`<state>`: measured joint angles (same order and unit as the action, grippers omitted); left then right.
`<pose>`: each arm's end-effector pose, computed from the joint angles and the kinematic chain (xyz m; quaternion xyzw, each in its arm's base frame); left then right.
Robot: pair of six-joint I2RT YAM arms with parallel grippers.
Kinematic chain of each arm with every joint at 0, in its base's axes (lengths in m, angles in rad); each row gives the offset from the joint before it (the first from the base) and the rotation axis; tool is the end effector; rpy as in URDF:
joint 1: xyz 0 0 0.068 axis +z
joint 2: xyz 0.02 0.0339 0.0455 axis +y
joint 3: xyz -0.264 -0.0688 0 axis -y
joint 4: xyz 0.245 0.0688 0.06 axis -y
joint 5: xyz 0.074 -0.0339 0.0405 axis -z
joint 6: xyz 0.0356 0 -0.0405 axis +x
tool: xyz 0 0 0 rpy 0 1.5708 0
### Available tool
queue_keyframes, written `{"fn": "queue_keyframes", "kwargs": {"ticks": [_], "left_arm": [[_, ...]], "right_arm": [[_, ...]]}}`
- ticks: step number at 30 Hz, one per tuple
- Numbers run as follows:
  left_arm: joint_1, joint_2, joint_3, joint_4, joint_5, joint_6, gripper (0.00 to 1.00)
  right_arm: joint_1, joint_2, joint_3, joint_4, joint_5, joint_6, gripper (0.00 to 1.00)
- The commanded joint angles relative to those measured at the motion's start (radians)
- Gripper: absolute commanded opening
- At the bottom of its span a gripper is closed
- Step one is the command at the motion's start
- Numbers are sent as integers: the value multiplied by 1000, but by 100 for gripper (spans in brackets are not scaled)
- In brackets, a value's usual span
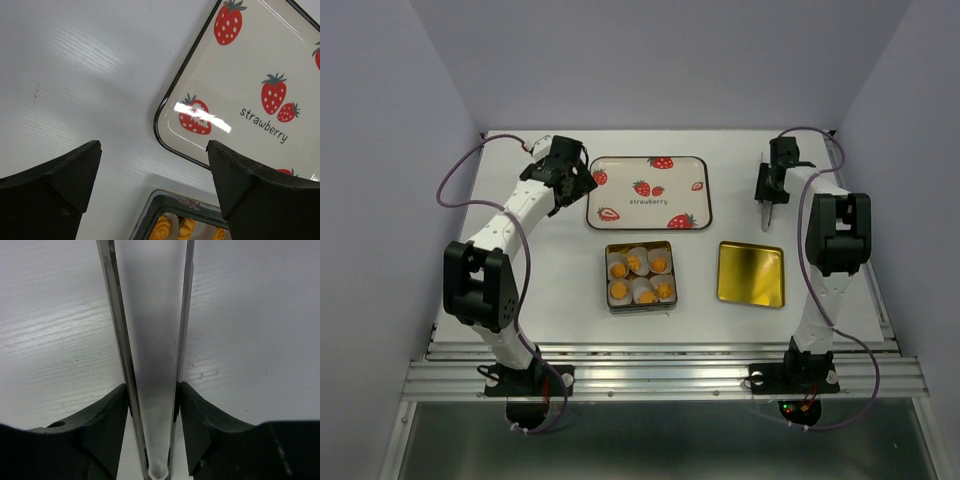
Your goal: Pack the cookies
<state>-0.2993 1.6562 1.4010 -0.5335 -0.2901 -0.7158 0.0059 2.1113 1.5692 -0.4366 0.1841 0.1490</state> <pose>0.3574 -0.0996 0.2960 -0.2430 0.8836 -0.0665 0.3946 0.4575 -0.0038 0.1744 0.0948 0.9481 -0.0652 0.2964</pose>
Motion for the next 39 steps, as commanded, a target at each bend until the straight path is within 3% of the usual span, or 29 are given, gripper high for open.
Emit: {"fn": "queue_keyframes", "kwargs": {"ticks": [1, 9, 14, 18, 23, 28, 39], "left_arm": [[3, 13, 7, 27, -14, -13, 99], [3, -12, 18, -23, -35, -25, 99], [3, -39, 56, -101, -44, -28, 99], [3, -35, 108, -163, -38, -25, 99], [5, -18, 171, -246, -1, -17, 99], [3, -19, 185, -283, 12, -8, 99], [3, 8, 199, -284, 15, 7, 99]], "right_arm": [[-7, -25, 11, 81, -32, -61, 51], [-7, -73, 21, 52, -81, -75, 78], [-7, -169, 54, -94, -135, 25, 92], [55, -266, 38, -226, -143, 83, 92], [261, -307, 66, -531, -77, 165, 91], [336, -410, -32, -609, -89, 253, 88], [401, -383, -113, -620, -89, 227, 65]]}}
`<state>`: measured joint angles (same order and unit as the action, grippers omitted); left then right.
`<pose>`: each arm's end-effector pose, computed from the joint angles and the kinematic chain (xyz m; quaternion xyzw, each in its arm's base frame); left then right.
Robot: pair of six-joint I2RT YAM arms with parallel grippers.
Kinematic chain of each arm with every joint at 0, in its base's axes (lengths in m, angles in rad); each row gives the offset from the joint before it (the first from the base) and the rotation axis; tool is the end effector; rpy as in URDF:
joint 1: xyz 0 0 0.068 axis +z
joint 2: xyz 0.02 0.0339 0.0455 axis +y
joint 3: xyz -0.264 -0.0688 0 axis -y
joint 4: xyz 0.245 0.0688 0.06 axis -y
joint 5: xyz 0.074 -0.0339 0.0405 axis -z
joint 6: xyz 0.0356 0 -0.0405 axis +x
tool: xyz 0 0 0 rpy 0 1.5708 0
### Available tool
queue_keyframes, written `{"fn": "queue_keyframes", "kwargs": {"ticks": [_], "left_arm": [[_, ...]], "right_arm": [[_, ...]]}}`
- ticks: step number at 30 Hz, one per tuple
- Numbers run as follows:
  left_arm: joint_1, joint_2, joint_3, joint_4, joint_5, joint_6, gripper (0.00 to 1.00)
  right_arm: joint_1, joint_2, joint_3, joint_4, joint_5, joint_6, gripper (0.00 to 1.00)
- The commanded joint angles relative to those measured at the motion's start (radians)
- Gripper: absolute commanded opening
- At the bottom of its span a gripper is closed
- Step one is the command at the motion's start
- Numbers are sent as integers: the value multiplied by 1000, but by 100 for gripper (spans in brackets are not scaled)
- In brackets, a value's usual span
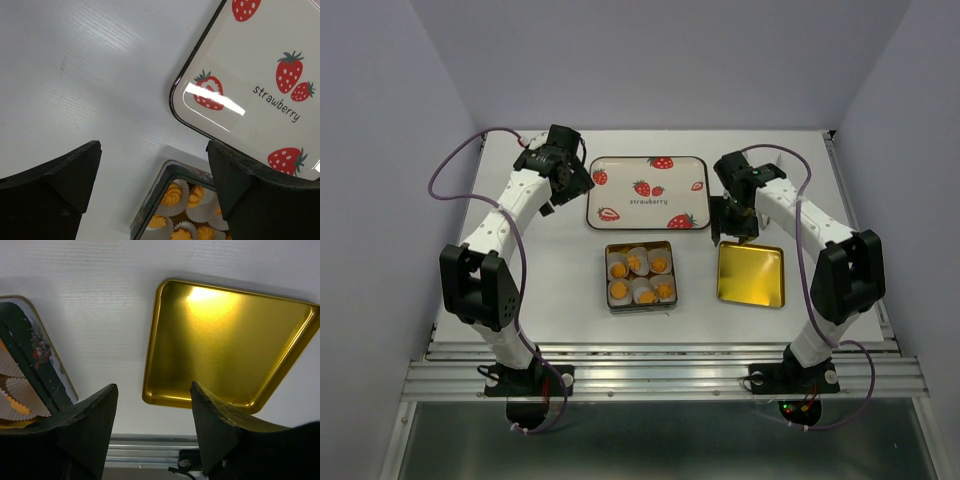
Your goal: Pack the cookies
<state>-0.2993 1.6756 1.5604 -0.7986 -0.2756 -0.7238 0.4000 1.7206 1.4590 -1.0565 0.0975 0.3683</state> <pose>0.3507 -0.0981 0.3218 -0.2408 0.9072 -0.0431 0.3423 0.3135 0.1288 0.2632 -0.0096 0.9908 0.0024 0.1348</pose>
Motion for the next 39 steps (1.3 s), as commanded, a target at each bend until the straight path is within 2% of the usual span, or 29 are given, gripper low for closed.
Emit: {"fn": "queue_keyframes", "kwargs": {"ticks": [1, 17, 26, 29, 30, 32, 35, 39], "left_arm": [[3, -11, 38, -21, 1, 15, 99], [2, -73, -13, -30, 12, -2, 99], [-3, -119, -34, -25, 7, -6, 99], [-3, -132, -51, -19, 7, -3, 99], [-3, -132, -53, -19, 7, -2, 99], [-3, -142, -57, -19, 7, 1, 99], [-3, -154, -69, -11, 10, 4, 99], [-3, -160, -74, -7, 13, 15, 99]], "right_arm": [[17, 16, -11, 10, -5, 9, 65], [26, 169, -48, 168, -27, -17, 57], [37, 189, -140, 220, 14, 27, 47], [46, 180, -172, 231, 31, 56, 40], [46, 180, -178, 231, 36, 72, 34], [46, 174, -187, 231, 50, 84, 31], [56, 163, -197, 234, 56, 98, 20], [56, 137, -167, 221, 30, 112, 1]]}}
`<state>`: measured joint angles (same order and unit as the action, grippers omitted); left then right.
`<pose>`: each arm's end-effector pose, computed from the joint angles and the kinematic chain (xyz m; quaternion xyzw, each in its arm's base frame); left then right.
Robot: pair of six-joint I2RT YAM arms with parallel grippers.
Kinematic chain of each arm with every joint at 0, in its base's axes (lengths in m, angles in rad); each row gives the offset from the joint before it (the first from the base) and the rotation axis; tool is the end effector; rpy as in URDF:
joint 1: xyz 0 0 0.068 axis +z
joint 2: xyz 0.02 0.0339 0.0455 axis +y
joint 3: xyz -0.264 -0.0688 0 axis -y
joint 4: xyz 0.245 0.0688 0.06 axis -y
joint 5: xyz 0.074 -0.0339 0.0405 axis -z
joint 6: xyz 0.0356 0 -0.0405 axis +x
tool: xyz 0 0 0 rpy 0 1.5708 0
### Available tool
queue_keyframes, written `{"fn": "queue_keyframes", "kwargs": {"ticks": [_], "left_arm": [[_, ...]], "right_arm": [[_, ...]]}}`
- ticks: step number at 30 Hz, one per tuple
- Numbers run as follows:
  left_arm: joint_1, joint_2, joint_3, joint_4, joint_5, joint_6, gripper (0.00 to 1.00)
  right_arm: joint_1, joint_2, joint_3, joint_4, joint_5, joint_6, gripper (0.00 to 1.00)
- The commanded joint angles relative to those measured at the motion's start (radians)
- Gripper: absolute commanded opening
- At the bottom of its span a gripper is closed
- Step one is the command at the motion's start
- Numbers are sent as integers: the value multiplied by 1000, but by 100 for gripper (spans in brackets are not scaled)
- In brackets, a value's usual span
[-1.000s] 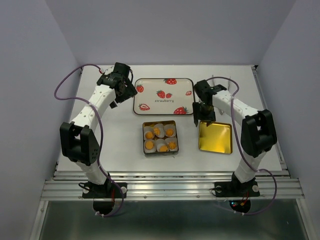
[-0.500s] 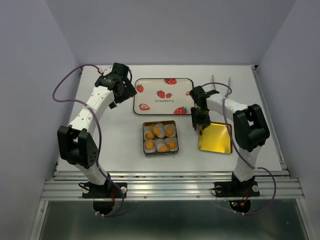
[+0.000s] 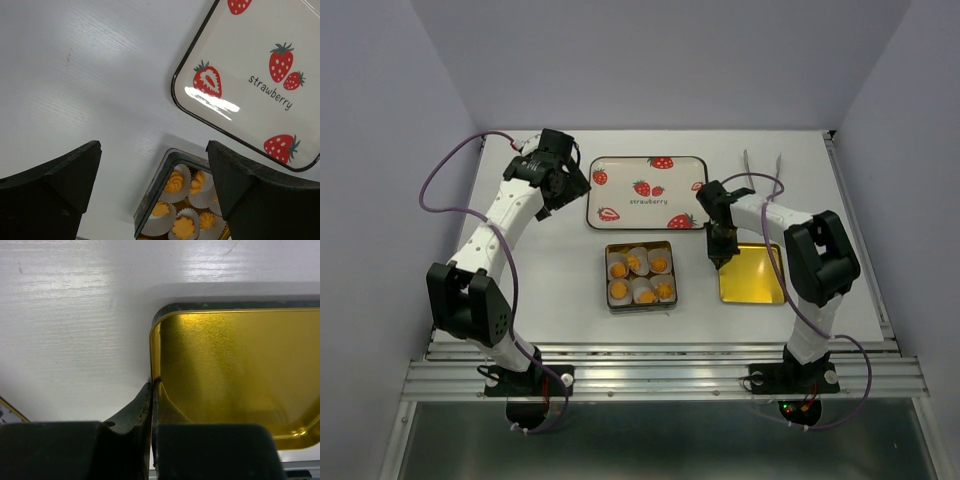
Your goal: Pack the cookies
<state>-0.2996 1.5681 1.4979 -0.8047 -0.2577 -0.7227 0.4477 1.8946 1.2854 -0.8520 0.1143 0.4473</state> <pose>0.3250 -0.0909 0.3370 -0.2386 0.9023 -0.0601 0.3540 0.3184 0.1484 0.1641 0.0029 0.9969 -0.0278 0.0740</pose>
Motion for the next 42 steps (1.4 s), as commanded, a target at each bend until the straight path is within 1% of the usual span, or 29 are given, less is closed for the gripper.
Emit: {"fn": "queue_keyframes", "kwargs": {"ticks": [1, 5, 8, 14, 17, 20, 23, 24, 26, 27, 28, 29, 30, 32, 33, 34, 35, 36, 37, 38, 39, 40, 41, 42], "left_arm": [[-3, -51, -10, 1, -8, 17, 99], [-3, -52, -4, 10, -8, 26, 99], [-3, -46, 7, 22, 1, 35, 99], [-3, -25, 41, 32, 15, 54, 99], [-3, -14, 64, 30, 21, 62, 99], [-3, -13, 74, 30, 20, 68, 99], [-1, -11, 78, 32, 24, 78, 99], [-3, -11, 78, 33, 25, 81, 99], [-3, -6, 81, 36, 29, 89, 99], [-3, -5, 85, 38, 32, 94, 99], [-3, -5, 87, 36, 34, 101, 99], [-1, -5, 88, 38, 32, 106, 99], [-1, -6, 88, 38, 25, 109, 99], [1, -8, 87, 41, 25, 127, 99], [2, -10, 85, 42, 26, 131, 99], [5, -11, 87, 42, 34, 131, 99], [7, -13, 87, 47, 43, 131, 99], [8, -14, 85, 50, 54, 131, 99], [7, -14, 85, 56, 57, 132, 99], [7, -14, 84, 56, 58, 138, 99], [7, -16, 84, 56, 57, 140, 99], [8, -17, 81, 55, 52, 141, 99], [7, -25, 78, 56, 51, 141, 99], [7, -29, 65, 59, 48, 144, 99]], "right_arm": [[8, -43, 41, 7, 7, 34, 1], [8, -78, 158, -42, -54, 44, 1], [8, -129, 225, -47, -219, 57, 1], [8, -235, 247, -30, -407, 64, 1], [8, -296, 239, 7, -560, 57, 1], [8, -336, 259, 31, -619, 70, 1], [8, -347, 264, 103, -764, 80, 1], [8, -344, 262, 167, -874, 90, 1], [8, -322, 268, 238, -987, 125, 1], [8, -312, 281, 286, -1069, 131, 1], [8, -293, 299, 321, -1112, 143, 1], [8, -281, 308, 391, -1195, 157, 1], [8, -269, 310, 453, -1250, 230, 1], [17, -264, 272, 636, -1298, 365, 1], [17, -275, 197, 912, -1311, 445, 1], [17, -284, 157, 1030, -1296, 594, 1], [17, -290, 122, 1113, -1282, 649, 1], [17, -292, 29, 1347, -1279, 721, 1], [17, -290, -28, 1513, -1269, 934, 1], [17, -284, -87, 1685, -1253, 1050, 1], [17, -263, -130, 1952, -1215, 1156, 1], [17, -253, -183, 2035, -1207, 1276, 1], [17, -246, -202, 2082, -1206, 1301, 1], [17, -244, -210, 2091, -1219, 1301, 1]]}}
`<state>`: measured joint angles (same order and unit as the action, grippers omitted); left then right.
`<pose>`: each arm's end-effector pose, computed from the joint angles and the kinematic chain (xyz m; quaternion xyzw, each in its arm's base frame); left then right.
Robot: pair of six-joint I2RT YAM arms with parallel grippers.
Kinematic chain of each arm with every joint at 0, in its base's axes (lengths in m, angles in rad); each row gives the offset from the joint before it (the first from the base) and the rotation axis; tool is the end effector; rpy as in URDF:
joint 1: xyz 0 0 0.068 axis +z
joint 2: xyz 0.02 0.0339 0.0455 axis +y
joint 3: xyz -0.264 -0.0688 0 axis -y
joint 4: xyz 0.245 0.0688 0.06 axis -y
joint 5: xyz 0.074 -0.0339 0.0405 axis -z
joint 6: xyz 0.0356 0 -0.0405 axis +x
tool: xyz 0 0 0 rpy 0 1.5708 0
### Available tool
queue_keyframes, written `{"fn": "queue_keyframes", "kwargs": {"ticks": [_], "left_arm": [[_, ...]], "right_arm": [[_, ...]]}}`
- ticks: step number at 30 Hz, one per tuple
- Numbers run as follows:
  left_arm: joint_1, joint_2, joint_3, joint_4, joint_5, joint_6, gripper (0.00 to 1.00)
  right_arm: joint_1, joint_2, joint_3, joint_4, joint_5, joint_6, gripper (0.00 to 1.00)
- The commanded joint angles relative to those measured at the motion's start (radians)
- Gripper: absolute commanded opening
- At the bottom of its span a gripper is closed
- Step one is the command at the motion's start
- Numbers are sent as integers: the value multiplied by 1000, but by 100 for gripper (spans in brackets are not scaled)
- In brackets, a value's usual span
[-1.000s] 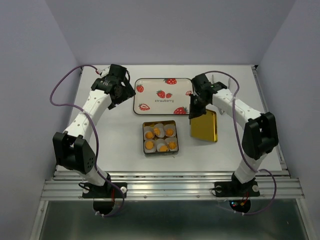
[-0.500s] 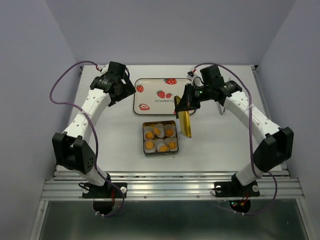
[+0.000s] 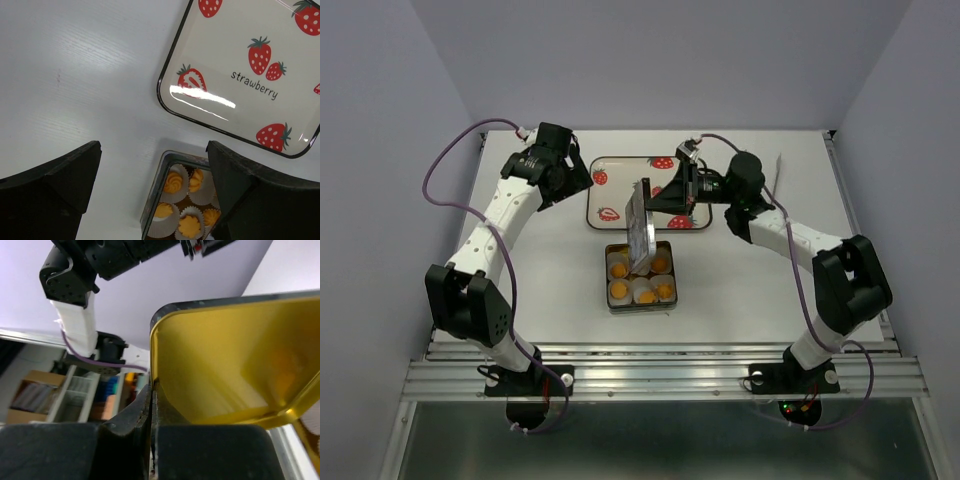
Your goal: Pack the cookies
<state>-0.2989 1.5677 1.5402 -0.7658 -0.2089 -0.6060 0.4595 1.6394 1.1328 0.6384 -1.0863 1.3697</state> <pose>0.3291 -0.0937 0.3532 -0.1798 0.9035 -0.0780 0.3812 0.3188 0.1929 0.3224 -0.1012 0.6776 0.7180 0.1230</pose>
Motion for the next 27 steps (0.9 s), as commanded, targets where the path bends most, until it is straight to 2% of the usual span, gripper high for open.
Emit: {"fn": "queue_keyframes", "kwargs": {"ticks": [1, 4, 8, 11, 13, 20, 25, 27], "left_arm": [[7, -34, 17, 23, -4, 28, 99], [7, -46, -2, 23, -12, 32, 99], [9, -58, -22, 31, -9, 32, 99], [7, -64, -40, 43, -7, 35, 99], [9, -66, -46, 46, -6, 35, 99], [7, -84, -69, 60, -6, 29, 99], [7, -95, -89, 83, -4, 26, 99], [7, -97, -97, 92, -4, 25, 99]], "right_arm": [[5, 4, -61, 565, -29, 326, 1], [5, -13, -83, 472, -52, 252, 1], [5, -23, -179, 572, -52, 321, 1], [5, 17, -221, 723, -70, 402, 1], [5, 25, -252, 744, -66, 407, 1], [5, 54, -318, 698, -46, 319, 1], [5, 76, -321, 572, -31, 151, 1], [5, 97, -326, 611, -24, 150, 1]]}}
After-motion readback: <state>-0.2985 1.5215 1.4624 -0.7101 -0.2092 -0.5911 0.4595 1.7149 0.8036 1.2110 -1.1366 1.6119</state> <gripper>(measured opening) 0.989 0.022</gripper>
